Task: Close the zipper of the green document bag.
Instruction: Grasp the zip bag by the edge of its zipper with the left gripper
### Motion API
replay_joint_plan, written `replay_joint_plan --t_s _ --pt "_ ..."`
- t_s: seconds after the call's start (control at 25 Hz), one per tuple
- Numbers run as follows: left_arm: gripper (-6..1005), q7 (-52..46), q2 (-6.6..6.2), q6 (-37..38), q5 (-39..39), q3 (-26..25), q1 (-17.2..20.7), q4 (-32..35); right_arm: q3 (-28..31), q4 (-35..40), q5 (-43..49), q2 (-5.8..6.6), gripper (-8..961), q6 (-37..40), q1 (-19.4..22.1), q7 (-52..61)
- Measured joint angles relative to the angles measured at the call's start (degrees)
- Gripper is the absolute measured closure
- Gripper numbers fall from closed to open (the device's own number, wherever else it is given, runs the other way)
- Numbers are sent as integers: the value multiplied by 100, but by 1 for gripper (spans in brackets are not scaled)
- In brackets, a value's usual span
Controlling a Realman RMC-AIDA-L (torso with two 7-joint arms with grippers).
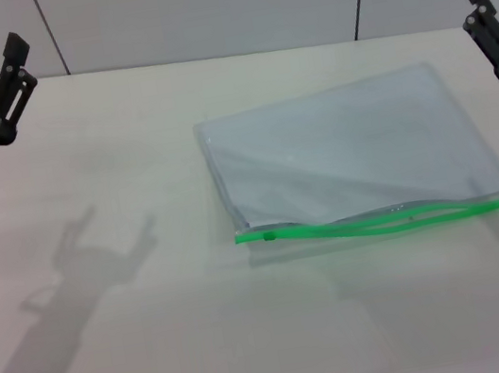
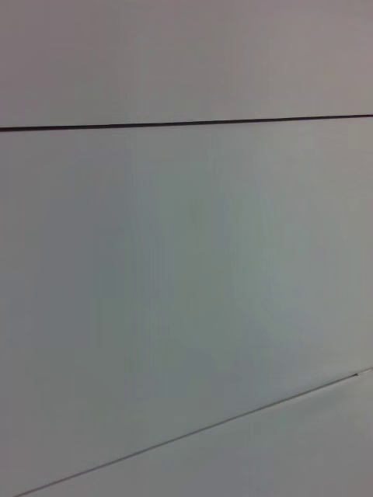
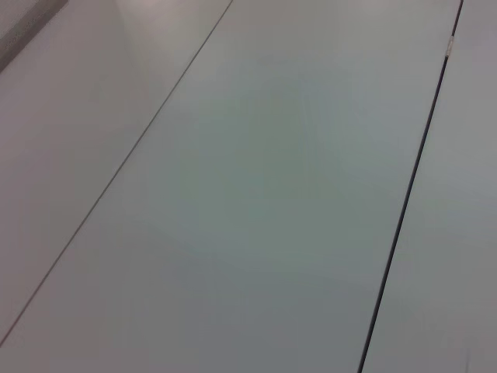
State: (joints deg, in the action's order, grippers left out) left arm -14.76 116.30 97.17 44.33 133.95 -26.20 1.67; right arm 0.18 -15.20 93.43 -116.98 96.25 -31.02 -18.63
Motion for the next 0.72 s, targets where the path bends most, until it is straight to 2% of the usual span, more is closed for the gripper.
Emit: replay_joint_plan --t_s 0.52,0.72 --pt "134 -95 -1 -37 -254 7 13 0 0 0 0 0 245 21 -3 0" --pt "134 -859 3 -243 -726 8 74 -230 0 -9 0 0 246 35 -31 0"
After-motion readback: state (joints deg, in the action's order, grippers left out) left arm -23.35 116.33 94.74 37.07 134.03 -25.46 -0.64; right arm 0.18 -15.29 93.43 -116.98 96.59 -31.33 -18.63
